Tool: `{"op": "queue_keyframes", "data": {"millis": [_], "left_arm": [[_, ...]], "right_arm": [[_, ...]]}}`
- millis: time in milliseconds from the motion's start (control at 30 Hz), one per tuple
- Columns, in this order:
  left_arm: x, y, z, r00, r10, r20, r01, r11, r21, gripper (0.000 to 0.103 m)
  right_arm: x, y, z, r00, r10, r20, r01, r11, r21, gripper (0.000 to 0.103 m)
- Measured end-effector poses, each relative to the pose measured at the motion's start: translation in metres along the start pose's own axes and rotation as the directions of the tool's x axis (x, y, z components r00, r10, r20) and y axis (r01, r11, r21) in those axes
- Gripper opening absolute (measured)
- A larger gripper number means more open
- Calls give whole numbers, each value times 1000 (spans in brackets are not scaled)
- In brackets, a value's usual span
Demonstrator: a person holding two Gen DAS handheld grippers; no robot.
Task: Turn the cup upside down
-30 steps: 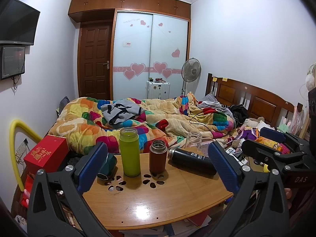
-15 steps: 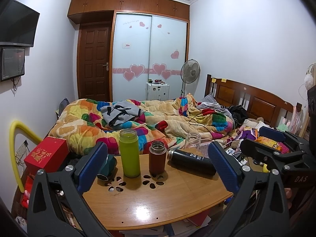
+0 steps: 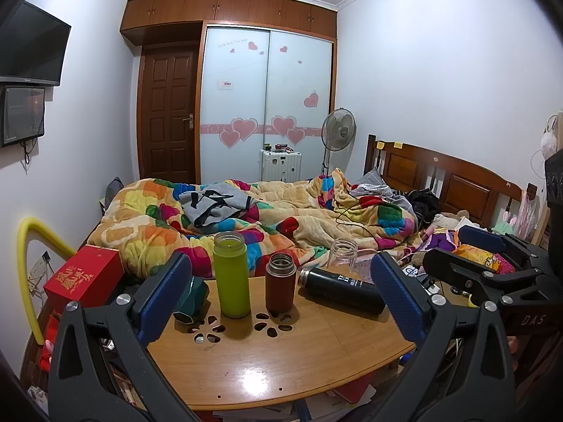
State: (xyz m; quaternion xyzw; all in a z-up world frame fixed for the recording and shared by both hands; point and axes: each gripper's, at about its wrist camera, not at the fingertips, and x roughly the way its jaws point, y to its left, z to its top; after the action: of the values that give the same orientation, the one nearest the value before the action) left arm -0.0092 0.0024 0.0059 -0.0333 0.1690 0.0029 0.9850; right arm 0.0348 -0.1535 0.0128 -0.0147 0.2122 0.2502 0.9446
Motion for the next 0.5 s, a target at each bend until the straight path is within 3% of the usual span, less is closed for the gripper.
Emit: {"op": "queue_keyframes", "data": {"millis": [500], "left_arm": [[3, -3, 0, 1000, 6, -1, -6, 1000, 17, 103]], "right_arm": [[12, 2, -4, 1000, 2, -18, -2, 1000, 7, 103]]}}
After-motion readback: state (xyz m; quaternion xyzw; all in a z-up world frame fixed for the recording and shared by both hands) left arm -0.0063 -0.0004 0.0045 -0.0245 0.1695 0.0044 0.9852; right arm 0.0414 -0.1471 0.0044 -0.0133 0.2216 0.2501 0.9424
